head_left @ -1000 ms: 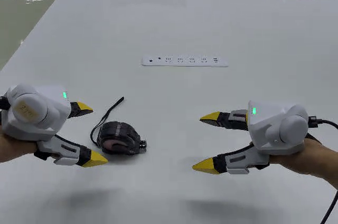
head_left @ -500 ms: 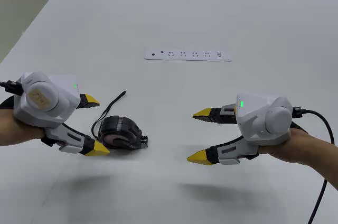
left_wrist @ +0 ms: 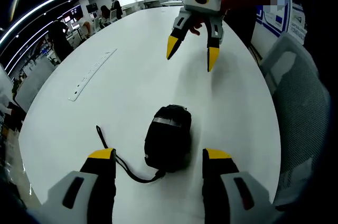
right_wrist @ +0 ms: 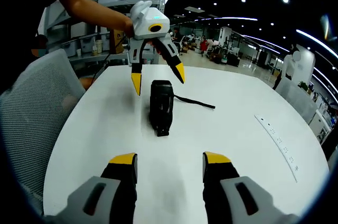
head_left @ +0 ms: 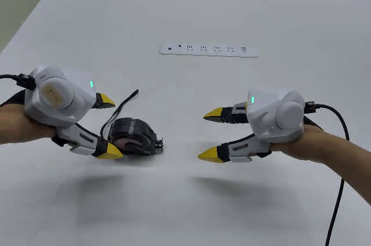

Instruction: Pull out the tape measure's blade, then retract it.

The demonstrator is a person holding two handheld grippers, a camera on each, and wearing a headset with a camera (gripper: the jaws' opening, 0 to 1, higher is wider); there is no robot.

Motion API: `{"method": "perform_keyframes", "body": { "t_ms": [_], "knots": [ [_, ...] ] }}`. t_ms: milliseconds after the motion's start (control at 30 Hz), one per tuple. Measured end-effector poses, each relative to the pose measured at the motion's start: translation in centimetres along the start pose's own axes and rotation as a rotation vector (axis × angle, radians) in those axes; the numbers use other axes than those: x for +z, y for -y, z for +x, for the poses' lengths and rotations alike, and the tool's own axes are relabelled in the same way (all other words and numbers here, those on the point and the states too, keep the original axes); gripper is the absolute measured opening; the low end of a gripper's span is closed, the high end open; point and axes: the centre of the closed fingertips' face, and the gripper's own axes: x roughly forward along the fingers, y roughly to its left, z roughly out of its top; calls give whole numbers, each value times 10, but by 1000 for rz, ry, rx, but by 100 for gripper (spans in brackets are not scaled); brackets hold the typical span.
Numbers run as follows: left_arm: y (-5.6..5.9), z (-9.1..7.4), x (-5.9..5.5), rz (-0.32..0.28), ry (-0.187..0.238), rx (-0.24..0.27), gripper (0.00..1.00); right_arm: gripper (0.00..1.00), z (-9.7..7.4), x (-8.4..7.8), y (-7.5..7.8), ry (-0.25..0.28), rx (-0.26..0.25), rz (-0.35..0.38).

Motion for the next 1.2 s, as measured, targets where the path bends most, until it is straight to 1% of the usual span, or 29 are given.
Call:
{"method": "perform_keyframes", "body": {
  "t_ms": [200, 433, 533, 700, 833, 933, 1000, 1100, 1200],
  "knots": [
    [1, 4, 1, 29, -6, -20, 59, 49, 11, 1, 0, -3, 19, -6],
    [0, 9, 0, 59, -17, -44, 53, 46, 25, 3, -2, -6, 49, -20],
    [2, 10, 0, 79, -24, -62, 50, 45, 30, 4, -3, -7, 59, -26],
    [6, 14, 0, 106, -40, -84, 48, 43, 37, 4, -2, -7, 69, -30],
    [7, 17, 1, 119, -44, -101, 47, 41, 43, 2, -2, -10, 81, -33],
    [9, 18, 1, 127, -54, -111, 45, 37, 48, 2, -2, -8, 88, -38],
    [9, 19, 0, 134, -57, -115, 44, 37, 51, 3, -3, -4, 95, -36],
    [11, 20, 1, 140, -60, -127, 41, 34, 57, 2, -4, -5, 105, -44],
    [12, 22, 0, 156, -66, -137, 39, 33, 63, 4, -6, -9, 116, -43]
  ]
}}
